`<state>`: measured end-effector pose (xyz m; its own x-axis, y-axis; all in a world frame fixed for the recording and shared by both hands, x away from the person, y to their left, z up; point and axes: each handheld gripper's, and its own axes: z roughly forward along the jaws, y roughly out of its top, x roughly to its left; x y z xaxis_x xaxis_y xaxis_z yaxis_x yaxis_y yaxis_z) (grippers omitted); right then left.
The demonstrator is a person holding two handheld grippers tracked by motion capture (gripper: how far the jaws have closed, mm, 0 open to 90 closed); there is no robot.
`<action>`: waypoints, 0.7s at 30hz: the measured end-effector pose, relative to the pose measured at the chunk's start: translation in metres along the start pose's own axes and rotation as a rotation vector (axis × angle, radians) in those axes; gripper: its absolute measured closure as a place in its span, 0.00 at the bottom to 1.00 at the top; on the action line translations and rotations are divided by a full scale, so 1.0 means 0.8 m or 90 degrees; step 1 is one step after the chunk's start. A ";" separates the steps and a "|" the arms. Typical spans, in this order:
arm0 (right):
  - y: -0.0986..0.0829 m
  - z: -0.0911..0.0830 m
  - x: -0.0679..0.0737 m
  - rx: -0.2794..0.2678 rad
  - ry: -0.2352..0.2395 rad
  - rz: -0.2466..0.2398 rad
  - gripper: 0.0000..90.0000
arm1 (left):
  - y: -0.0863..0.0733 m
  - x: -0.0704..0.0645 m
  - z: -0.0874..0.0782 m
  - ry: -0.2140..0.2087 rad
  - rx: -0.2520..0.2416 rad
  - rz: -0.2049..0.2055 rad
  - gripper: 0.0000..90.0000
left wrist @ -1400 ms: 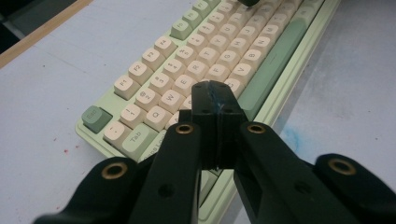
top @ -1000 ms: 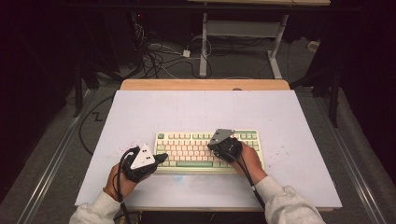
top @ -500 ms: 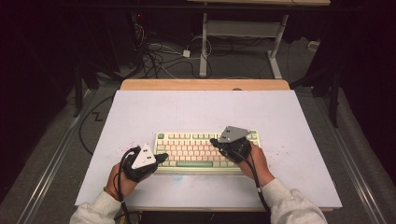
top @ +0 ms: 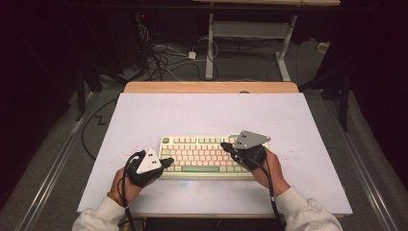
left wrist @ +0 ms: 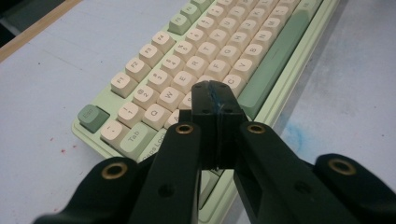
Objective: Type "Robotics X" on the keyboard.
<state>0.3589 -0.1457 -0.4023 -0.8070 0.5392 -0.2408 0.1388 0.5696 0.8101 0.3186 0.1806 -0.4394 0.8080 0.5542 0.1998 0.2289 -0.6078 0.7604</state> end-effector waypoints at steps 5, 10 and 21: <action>0.000 -0.004 0.004 -0.005 0.004 -0.005 1.00 | 0.003 0.000 0.000 0.002 0.001 0.002 0.97; -0.003 -0.008 0.006 -0.006 0.003 -0.005 1.00 | 0.007 -0.001 0.003 -0.004 0.006 0.003 0.97; -0.008 -0.013 0.009 -0.006 0.005 -0.005 1.00 | 0.031 0.002 0.016 -0.008 0.010 0.000 0.97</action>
<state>0.3463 -0.1520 -0.4038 -0.8123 0.5301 -0.2432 0.1271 0.5679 0.8132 0.3325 0.1592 -0.4276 0.8149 0.5469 0.1919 0.2373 -0.6168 0.7505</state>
